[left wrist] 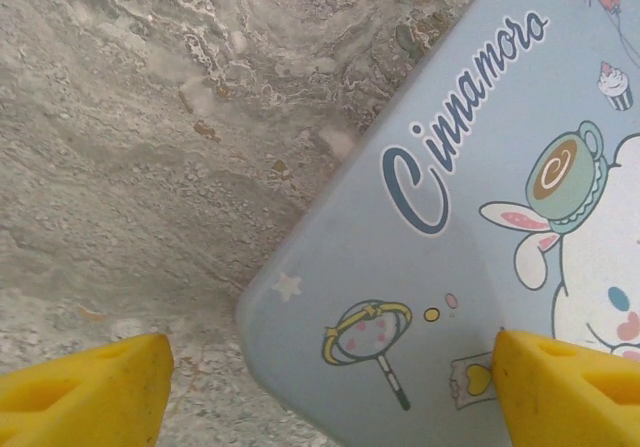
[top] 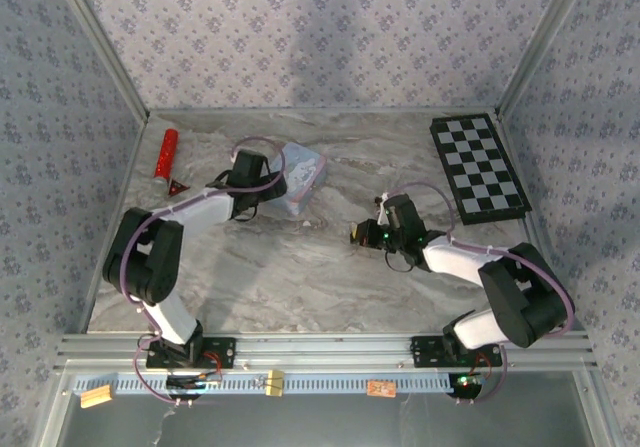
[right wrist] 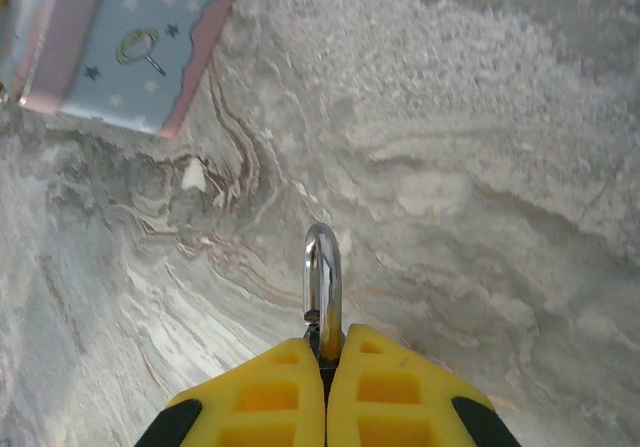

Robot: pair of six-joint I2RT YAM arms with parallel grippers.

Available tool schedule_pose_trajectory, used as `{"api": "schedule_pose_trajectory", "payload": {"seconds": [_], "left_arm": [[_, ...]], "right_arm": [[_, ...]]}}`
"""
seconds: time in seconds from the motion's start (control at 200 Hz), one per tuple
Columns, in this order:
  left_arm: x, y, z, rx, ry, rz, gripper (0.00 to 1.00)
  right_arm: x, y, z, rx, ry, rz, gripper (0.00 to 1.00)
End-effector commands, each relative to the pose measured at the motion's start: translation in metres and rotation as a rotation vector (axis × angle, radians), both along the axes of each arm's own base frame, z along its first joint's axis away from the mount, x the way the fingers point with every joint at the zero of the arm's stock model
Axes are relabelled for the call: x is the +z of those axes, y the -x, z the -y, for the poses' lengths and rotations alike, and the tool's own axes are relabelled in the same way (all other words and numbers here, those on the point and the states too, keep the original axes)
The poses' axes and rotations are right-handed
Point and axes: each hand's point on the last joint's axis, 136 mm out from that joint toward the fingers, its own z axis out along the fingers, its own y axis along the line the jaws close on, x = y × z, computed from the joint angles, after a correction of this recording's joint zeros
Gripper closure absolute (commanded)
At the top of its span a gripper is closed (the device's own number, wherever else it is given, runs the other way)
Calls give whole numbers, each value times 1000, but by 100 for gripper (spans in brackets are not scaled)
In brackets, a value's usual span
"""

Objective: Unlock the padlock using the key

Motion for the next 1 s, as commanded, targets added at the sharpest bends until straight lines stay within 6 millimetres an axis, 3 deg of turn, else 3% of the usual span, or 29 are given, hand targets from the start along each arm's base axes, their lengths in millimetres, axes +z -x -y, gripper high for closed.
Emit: {"api": "schedule_pose_trajectory", "payload": {"seconds": [0.0,0.185,0.415,0.685,0.994], "left_arm": [[17,6,-3,-71,-18,5,15],[43,23,-20,-89,22,117,13],[52,54,-69,15,7,249,10],[68,81,-104,105,-16,365,7],[71,97,-125,164,-20,401,5]], "right_arm": [[-6,10,5,24,10,-25,100],[-16,23,14,40,19,-63,100],[-22,34,23,35,26,-109,100],[-32,38,34,29,66,-143,100],[-25,38,41,19,105,-119,77]]}}
